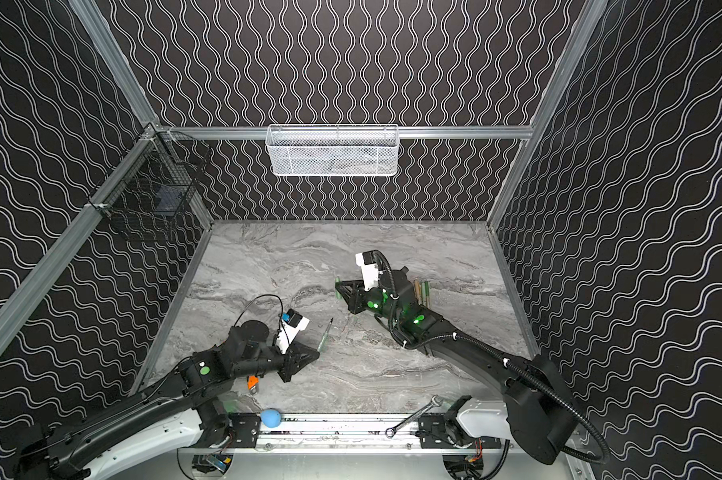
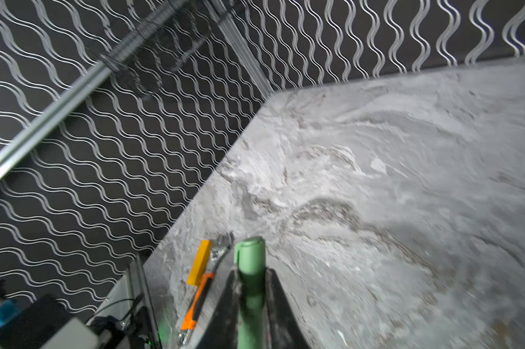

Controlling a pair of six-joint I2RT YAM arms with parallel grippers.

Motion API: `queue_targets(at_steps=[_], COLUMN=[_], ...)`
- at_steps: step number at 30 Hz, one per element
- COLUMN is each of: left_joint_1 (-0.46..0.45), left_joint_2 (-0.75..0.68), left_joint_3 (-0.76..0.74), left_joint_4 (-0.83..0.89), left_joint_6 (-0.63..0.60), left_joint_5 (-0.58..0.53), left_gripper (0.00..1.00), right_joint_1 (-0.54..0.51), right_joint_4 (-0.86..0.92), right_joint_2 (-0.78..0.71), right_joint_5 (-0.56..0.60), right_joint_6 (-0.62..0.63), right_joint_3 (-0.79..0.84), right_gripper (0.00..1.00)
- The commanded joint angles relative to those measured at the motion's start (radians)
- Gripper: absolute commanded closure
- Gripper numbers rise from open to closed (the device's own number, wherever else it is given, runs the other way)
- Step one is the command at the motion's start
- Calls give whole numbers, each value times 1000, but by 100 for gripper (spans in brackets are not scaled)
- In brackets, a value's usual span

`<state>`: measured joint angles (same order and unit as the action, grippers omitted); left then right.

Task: Insert the pens into the pen caps
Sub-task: 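Bring the green cap with the right gripper toward the marker tip in the left gripper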

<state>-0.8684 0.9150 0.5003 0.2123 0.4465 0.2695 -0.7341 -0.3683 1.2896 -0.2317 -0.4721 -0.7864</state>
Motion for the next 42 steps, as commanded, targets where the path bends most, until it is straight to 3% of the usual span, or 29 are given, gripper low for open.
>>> queue_targets(at_steps=[1, 11, 42], left_joint_1=[28, 77, 131], left_joint_2=[-12, -58, -132], left_joint_3=[-9, -26, -25], left_joint_4=[-73, -91, -82], left_joint_6=[20, 34, 32], left_joint_5=[51, 62, 30], left_gripper=[100, 100, 100], right_joint_1=[-37, -96, -140], right_joint_4=[-116, -189, -250], right_joint_2=[7, 16, 38], right_joint_5=[54, 95, 40], right_joint_6=[-9, -10, -1], right_joint_3=[-16, -12, -16], right_gripper=[84, 84, 83])
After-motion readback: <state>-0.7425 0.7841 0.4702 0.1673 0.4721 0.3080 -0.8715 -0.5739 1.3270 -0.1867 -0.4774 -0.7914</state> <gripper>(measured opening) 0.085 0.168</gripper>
